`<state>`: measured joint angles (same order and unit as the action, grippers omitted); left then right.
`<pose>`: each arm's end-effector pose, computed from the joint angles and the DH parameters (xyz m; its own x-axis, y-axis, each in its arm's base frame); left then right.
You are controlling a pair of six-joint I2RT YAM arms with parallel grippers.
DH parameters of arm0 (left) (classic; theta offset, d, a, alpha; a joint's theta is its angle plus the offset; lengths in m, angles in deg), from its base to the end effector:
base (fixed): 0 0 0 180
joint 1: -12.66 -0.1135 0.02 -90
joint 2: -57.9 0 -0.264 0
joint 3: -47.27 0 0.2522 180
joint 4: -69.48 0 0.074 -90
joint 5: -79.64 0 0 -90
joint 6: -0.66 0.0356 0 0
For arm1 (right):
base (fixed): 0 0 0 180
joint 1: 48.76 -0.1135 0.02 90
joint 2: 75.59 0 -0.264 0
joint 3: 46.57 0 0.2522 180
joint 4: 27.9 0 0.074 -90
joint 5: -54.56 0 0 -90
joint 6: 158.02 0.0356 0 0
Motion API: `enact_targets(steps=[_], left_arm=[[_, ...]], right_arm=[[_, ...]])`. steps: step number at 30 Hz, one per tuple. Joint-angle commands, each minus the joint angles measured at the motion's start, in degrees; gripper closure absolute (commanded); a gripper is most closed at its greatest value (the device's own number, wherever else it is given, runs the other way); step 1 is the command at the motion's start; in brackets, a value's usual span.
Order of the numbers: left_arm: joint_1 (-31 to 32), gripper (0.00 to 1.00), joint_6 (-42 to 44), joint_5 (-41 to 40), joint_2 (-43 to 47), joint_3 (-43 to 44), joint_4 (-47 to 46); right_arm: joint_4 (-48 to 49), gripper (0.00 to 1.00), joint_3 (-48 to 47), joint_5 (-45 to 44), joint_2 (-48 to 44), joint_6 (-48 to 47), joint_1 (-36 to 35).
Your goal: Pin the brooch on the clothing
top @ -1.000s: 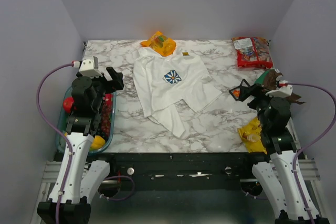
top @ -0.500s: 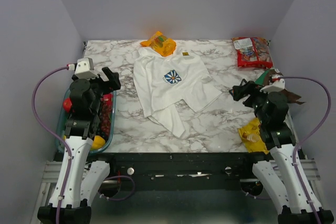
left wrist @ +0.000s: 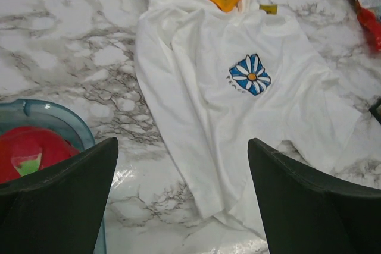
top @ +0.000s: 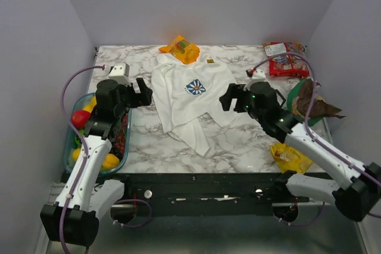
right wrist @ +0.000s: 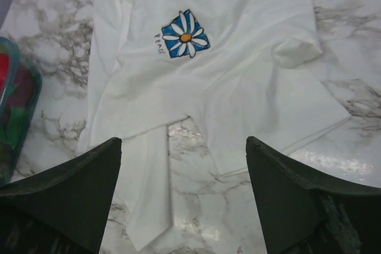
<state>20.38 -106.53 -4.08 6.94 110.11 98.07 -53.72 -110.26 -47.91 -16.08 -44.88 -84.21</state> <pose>0.2029 -0.0314 0.3390 -0.3423 -0.2500 -0.9057 0.1425 0.9390 -0.3131 0.1989 0.1322 0.3193 -0.4345 0.1616 -0.8860 -0.2523 0.9225 0.2921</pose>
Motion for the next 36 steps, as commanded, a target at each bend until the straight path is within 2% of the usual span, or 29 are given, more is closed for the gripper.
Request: enact_targets(steps=[1,5,12,16,22,27,36], left_arm=[[3.6,0.03,2.9,1.3,-5.0,2.9,4.7],[4.9,0.03,3.5,0.6,-8.5,4.9,7.4],[5.0,0.02,2.1,2.2,-6.1,3.7,5.5],[5.0,0.01,1.8,2.2,-4.7,3.1,4.9],[5.0,0.01,1.4,3.4,-6.3,3.6,5.5],[5.0,0.01,1.5,3.5,-6.9,3.7,5.7],[5.0,0.01,0.9,4.4,-7.0,3.7,5.4]], right_arm=[[1.5,0.12,-8.5,-2.2,16.1,1.7,-8.0],[0.6,0.14,-13.7,-2.6,27.0,5.1,-16.6],[0.3,0.14,-12.0,-2.9,33.8,13.2,-26.8],[0.0,0.14,-12.4,-3.1,35.5,15.9,-27.6],[-1.0,0.13,-18.1,-4.9,40.4,14.7,-27.7],[-3.4,0.13,-23.5,-12.9,46.3,16.7,-27.6],[-6.4,0.21,-31.4,-16.6,55.9,18.4,-26.7]])
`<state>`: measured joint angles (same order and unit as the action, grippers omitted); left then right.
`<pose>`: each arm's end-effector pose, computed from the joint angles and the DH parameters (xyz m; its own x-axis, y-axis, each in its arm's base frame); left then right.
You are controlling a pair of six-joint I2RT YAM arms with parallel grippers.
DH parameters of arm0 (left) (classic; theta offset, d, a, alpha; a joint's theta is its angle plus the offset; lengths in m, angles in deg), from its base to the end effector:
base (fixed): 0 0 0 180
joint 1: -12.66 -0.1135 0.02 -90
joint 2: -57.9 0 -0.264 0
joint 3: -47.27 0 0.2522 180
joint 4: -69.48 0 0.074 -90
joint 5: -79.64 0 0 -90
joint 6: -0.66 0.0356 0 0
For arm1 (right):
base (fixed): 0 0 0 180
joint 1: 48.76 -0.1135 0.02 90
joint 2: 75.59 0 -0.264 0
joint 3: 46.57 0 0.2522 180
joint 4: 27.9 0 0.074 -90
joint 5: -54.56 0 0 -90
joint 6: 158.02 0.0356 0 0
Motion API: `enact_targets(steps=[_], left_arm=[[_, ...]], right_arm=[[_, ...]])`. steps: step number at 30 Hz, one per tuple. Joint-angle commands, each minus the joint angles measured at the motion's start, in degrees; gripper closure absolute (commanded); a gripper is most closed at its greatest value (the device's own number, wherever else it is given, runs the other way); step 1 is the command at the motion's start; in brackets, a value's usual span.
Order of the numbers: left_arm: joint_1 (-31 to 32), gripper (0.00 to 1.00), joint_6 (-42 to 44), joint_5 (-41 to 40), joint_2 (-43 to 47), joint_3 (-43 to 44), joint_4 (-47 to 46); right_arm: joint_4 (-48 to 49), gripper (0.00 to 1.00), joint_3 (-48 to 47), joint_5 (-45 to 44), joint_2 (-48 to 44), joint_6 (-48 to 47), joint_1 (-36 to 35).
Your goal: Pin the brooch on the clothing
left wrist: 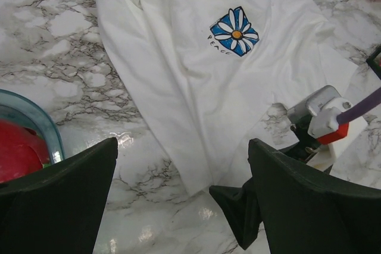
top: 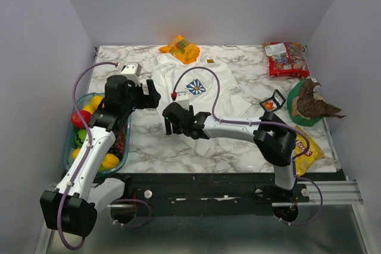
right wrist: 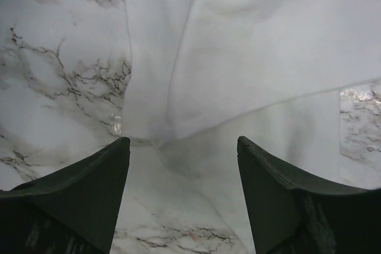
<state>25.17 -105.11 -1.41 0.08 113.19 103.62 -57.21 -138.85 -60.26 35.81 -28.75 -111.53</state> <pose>0.2206 -0.0546 0.3246 -0.5077 -0.1624 -0.8461 0.2208 0.9248 -0.3099 0.2078 0.3712 0.1972 -0.6952 -0.0954 -0.7125 -0.3094 0.9343 0.1769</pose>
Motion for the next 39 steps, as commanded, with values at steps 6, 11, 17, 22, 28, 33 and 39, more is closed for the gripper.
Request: enact_targets(steps=[6,11,17,22,28,33,39], left_arm=[[0.2,0.01,-0.5,1.9,-0.2,0.6,-0.2],[0.2,0.01,-0.3,1.2,-0.5,0.7,0.1],[0.3,0.02,-0.4,1.6,-1.4,0.3,-0.2],[1.2,0.03,0.2,2.0,-5.8,1.3,1.8],[5.4,0.03,2.1,1.8,-15.4,4.2,7.2],[9.9,0.04,4.3,-3.0,-21.7,6.5,11.7],[11.7,0.08,5.7,-7.1,-24.9,6.6,13.0]], right_arm=[[-2.9,0.39,-4.9,-4.4,6.4,1.6,0.9],[-2.9,0.68,-3.2,-6.4,3.6,1.5,1.1],[-2.9,0.99,-0.2,-7.8,-0.8,0.0,2.8],[-1.2,0.99,6.6,-4.7,-9.8,0.1,7.6],[-0.7,0.99,16.4,-4.5,-17.8,-0.2,13.3],[-0.3,0.99,23.2,-4.5,-23.8,-1.6,20.5],[1.7,0.99,27.7,-4.6,-29.4,-5.5,28.6]])
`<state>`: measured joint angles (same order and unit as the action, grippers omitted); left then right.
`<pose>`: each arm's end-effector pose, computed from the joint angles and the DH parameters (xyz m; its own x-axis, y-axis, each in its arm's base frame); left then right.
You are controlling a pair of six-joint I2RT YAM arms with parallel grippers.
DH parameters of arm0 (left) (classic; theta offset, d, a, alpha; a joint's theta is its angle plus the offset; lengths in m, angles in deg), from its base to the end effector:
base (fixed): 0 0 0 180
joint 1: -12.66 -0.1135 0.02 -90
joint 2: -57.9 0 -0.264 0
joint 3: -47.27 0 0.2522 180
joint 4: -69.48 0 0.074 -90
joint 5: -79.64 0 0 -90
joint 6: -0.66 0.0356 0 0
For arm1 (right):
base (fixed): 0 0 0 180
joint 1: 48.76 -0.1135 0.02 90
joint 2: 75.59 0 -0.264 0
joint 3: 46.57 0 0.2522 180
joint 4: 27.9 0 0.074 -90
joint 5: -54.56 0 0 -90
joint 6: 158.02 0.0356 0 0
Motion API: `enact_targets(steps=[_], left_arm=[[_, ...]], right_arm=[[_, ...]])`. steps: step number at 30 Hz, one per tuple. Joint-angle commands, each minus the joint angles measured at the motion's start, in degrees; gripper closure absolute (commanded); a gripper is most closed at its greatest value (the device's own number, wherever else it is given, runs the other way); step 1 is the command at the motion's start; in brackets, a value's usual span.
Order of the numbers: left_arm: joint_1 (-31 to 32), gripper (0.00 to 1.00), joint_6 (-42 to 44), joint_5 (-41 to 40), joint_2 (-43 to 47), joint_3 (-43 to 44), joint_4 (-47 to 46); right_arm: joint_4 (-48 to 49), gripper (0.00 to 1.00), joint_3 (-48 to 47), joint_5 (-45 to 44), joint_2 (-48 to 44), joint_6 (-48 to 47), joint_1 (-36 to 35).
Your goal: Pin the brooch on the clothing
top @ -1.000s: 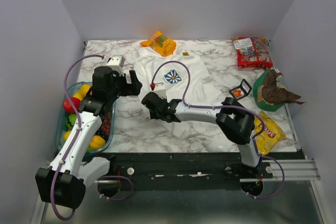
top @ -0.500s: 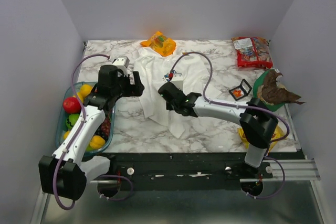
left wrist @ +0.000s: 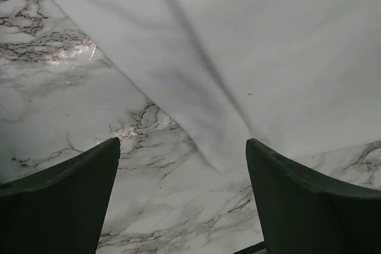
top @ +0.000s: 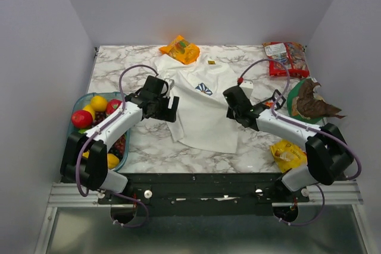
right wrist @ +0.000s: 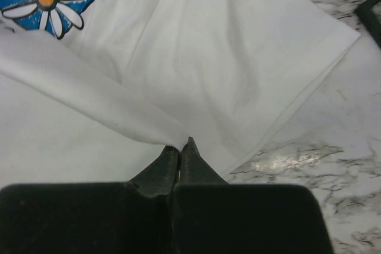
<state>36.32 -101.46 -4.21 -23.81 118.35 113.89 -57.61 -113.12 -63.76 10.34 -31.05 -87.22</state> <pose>0.2664 -0.1209 0.2386 -0.8295 0.1355 -0.5418 0.2875 0.9353 -0.2062 0.2518 0.1784 0.2135 -0.6558 0.1552 -0.7388 0.1128 0.9878 0.1074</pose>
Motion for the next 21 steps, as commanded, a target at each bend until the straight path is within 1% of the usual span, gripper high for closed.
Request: enact_targets(steps=[1,4,6,8,9,11,12,13,14,15,16,17,18,19,20,21], left_arm=[[0.5,0.11,2.1,-4.3,-1.8,1.5,2.7],[0.5,0.18,2.3,-3.3,-4.5,1.7,3.2],[0.5,0.19,2.3,-2.0,-6.2,2.2,3.4],[0.5,0.21,2.1,0.9,-8.1,2.5,3.4],[0.5,0.21,2.1,1.8,-8.6,2.8,3.3],[0.5,0.21,1.8,2.2,-9.5,3.0,3.1],[0.5,0.22,1.8,1.8,-9.6,3.2,3.2],[0.5,0.23,1.9,1.2,-9.2,3.3,3.1],[0.5,0.25,1.8,0.4,-8.5,3.4,2.9],[0.5,0.26,1.9,-0.5,-7.3,3.1,2.4],[0.5,0.26,1.7,-0.9,-4.2,2.6,0.5],[0.4,0.26,1.3,-1.4,-2.2,2.1,-0.7],[0.4,0.24,0.7,-3.1,-0.2,1.1,-1.6],[0.2,0.20,0.5,-4.2,4.1,0.3,-3.9],[0.2,0.19,0.3,-5.4,6.3,-0.4,-4.8],[-0.1,0.17,0.0,-6.1,8.5,-1.7,-5.6]], right_arm=[[2.3,0.99,2.8,-1.0,-4.4,-3.7,5.3],[2.9,0.99,3.5,0.4,-5.6,-5.5,8.7],[3.0,0.99,4.3,0.5,-5.9,-6.5,9.4],[3.1,0.99,4.8,1.3,-6.2,-7.3,9.4],[3.4,0.98,5.0,3.1,-6.4,-7.6,9.4],[3.1,0.83,5.2,4.8,-7.0,-8.8,9.4],[2.3,0.72,5.7,6.6,-7.4,-8.9,9.3],[2.2,0.52,6.1,7.0,-8.2,-9.2,8.8],[2.2,0.44,6.7,7.0,-10.8,-10.0,8.2],[2.1,0.37,8.0,5.8,-12.0,-10.3,6.0],[2.1,0.27,8.5,5.1,-13.8,-10.7,4.5],[2.1,0.25,9.1,4.4,-15.3,-11.9,2.7],[2.2,0.22,9.5,3.4,-18.2,-12.6,-1.1],[2.3,0.21,10.0,3.1,-19.5,-13.1,-3.0],[2.5,0.20,10.3,3.2,-20.4,-13.5,-4.7],[3.2,0.20,10.3,4.5,-21.5,-13.7,-7.9]])
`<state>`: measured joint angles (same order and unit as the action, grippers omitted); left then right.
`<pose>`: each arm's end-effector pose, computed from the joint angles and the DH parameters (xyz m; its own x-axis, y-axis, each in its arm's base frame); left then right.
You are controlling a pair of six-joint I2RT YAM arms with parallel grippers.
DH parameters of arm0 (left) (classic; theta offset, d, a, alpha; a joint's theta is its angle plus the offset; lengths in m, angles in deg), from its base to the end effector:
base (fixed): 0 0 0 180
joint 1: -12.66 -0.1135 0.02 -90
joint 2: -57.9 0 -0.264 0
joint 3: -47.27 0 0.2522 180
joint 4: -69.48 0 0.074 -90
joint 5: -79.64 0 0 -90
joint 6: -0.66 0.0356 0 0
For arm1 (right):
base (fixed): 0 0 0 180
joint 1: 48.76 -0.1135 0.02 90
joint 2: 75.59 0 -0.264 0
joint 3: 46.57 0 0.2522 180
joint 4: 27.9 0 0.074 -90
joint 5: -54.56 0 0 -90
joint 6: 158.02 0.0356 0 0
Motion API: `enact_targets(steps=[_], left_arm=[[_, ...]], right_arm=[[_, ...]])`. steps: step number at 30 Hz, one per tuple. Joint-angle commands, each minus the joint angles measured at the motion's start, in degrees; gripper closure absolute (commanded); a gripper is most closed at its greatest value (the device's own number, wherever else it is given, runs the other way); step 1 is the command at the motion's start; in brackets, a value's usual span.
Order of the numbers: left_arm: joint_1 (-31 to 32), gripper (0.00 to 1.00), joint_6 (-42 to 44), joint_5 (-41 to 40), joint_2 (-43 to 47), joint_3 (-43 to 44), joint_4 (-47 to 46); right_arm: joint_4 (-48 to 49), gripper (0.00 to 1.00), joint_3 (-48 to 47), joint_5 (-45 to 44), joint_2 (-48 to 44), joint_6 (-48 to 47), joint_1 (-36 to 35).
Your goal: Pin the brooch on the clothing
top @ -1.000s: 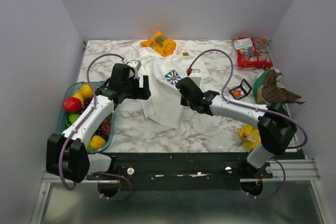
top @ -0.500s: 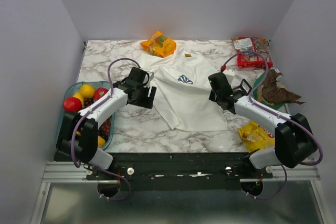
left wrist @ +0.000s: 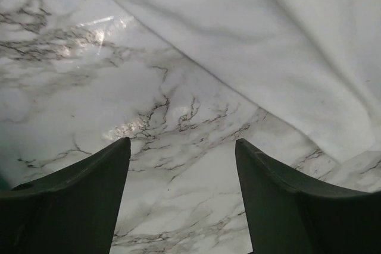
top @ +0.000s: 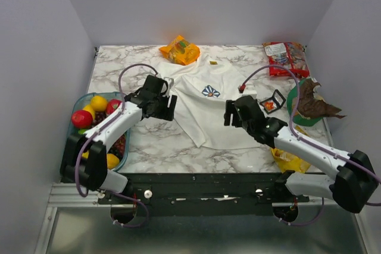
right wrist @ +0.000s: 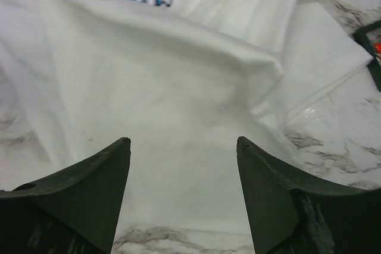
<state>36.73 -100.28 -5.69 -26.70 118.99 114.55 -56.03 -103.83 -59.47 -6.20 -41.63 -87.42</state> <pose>0.2719 -0.1246 0.2273 -0.8445 0.1700 -0.5079 0.2910 0.9418 -0.1685 0.2081 0.1479 0.2388 -0.5978 0.0416 -0.8006 -0.0694 0.9922 0.1034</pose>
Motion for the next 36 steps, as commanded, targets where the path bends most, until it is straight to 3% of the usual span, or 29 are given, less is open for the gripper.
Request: enact_targets(steps=[1,6,13,22,30,36], left_arm=[[-1.0,0.14,-1.4,-7.1,15.7,-3.1,-7.9],[-4.6,0.01,-2.3,-12.2,27.4,-7.5,-12.1],[-9.7,0.01,-2.9,-11.3,32.6,-8.7,-13.6],[-9.8,0.01,-4.4,-5.9,30.7,-7.3,-12.4],[-9.9,0.01,-4.5,-5.2,31.5,-7.1,-11.9],[-9.8,0.01,-4.7,-4.8,31.8,-7.2,-12.2]], right_arm=[[2.2,0.20,1.2,1.2,-5.1,-3.2,-9.1],[5.0,0.22,-2.3,5.2,0.3,-4.5,-18.2],[-1.7,0.28,-16.9,5.5,19.8,-4.5,-26.0],[-12.2,0.35,-25.3,1.2,34.7,2.0,-26.9],[-15.7,0.42,-25.4,-3.0,37.4,3.0,-27.0],[-16.3,0.53,-26.3,-4.8,40.0,3.0,-27.0]])
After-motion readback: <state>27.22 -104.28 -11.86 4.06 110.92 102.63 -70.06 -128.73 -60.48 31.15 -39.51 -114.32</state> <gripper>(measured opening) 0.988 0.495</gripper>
